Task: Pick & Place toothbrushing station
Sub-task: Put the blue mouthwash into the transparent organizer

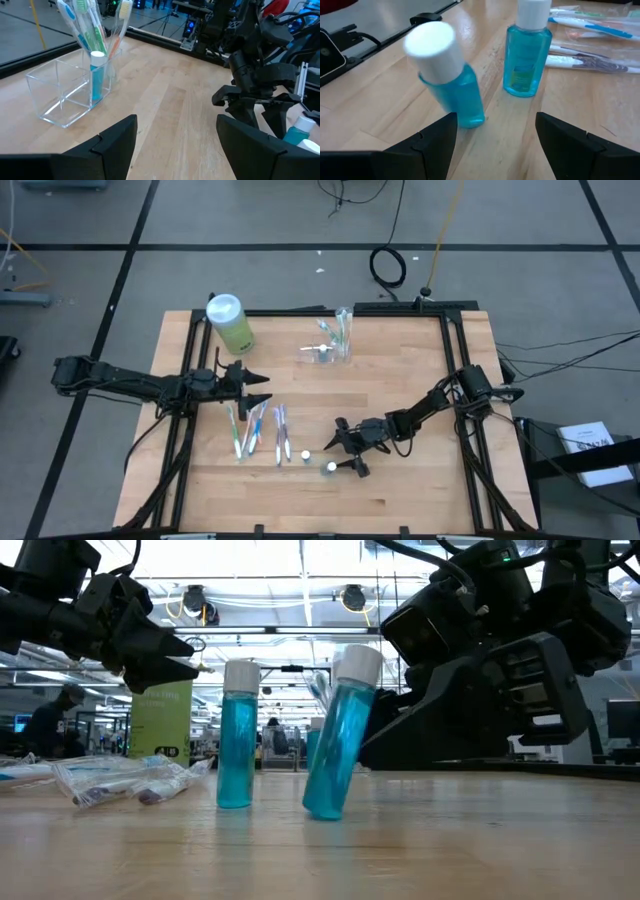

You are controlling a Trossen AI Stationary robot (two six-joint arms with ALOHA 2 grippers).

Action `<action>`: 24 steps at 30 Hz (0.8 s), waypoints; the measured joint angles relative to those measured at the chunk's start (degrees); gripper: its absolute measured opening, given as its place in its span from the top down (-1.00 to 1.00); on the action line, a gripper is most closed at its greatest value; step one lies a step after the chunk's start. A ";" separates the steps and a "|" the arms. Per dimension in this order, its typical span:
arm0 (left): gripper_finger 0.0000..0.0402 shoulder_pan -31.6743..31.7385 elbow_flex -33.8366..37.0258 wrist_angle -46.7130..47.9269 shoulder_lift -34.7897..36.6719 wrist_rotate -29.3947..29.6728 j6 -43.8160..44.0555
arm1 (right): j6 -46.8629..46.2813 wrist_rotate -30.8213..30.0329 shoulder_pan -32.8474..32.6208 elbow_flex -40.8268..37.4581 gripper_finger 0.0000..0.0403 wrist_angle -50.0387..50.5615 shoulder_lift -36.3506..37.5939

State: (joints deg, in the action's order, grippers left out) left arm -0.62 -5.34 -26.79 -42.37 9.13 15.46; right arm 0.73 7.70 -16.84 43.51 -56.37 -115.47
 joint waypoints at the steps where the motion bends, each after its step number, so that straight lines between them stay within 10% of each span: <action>1: -0.40 0.00 0.00 0.00 0.00 0.00 0.00 | 0.10 0.02 0.00 0.00 -0.30 0.00 0.01; 24: -0.40 0.00 0.00 -0.02 0.00 0.01 0.00 | -3.56 1.44 -0.33 0.02 -0.30 -0.73 0.01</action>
State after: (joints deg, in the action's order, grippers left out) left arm -0.62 -5.34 -26.81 -42.37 9.13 15.46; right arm -2.84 9.14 -17.17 43.53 -57.10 -115.46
